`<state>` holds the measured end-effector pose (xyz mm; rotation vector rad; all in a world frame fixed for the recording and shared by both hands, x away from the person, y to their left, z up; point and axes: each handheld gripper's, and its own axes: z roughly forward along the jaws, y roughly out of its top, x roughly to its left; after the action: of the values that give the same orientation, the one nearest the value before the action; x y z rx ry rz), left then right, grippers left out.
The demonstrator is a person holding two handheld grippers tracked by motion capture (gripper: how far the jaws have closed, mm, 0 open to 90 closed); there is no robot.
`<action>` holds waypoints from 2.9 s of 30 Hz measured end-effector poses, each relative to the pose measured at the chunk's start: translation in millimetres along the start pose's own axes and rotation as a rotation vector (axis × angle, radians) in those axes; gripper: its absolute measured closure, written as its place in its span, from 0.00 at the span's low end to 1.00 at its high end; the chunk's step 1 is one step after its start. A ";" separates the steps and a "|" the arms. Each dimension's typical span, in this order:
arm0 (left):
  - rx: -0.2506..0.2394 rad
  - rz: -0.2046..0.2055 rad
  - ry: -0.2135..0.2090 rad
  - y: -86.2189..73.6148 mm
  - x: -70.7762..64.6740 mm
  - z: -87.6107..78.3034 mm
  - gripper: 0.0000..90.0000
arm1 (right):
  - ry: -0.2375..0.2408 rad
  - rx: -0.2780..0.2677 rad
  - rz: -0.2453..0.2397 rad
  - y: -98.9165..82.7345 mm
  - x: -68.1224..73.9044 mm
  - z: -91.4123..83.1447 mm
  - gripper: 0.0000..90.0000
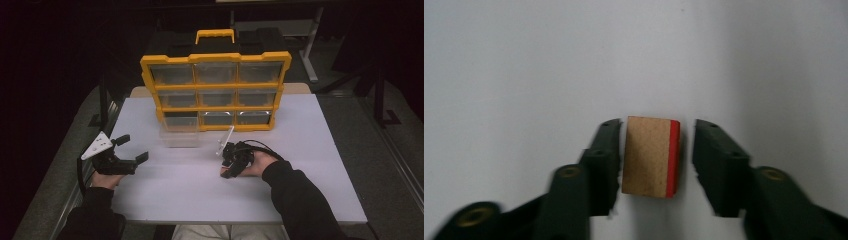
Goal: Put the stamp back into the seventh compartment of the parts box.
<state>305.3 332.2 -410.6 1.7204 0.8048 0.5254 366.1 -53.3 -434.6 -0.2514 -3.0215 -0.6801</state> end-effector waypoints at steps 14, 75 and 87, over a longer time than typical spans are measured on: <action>-0.002 -0.001 0.000 0.1 0.0 -0.2 0.00 | -0.011 0.005 -0.008 0.8 -0.4 -6.4 0.72; -0.007 -0.007 -0.001 -0.1 -0.1 -0.9 0.00 | -0.069 -0.039 -0.053 49.1 -6.9 -58.7 0.72; -0.008 -0.008 -0.005 -0.2 0.2 -0.9 0.00 | -0.088 -0.048 -0.048 58.6 -13.8 -70.0 0.72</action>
<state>304.8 333.0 -410.6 1.7104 0.8047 0.5184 389.2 -33.1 -347.5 -0.2173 -3.1071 -0.7652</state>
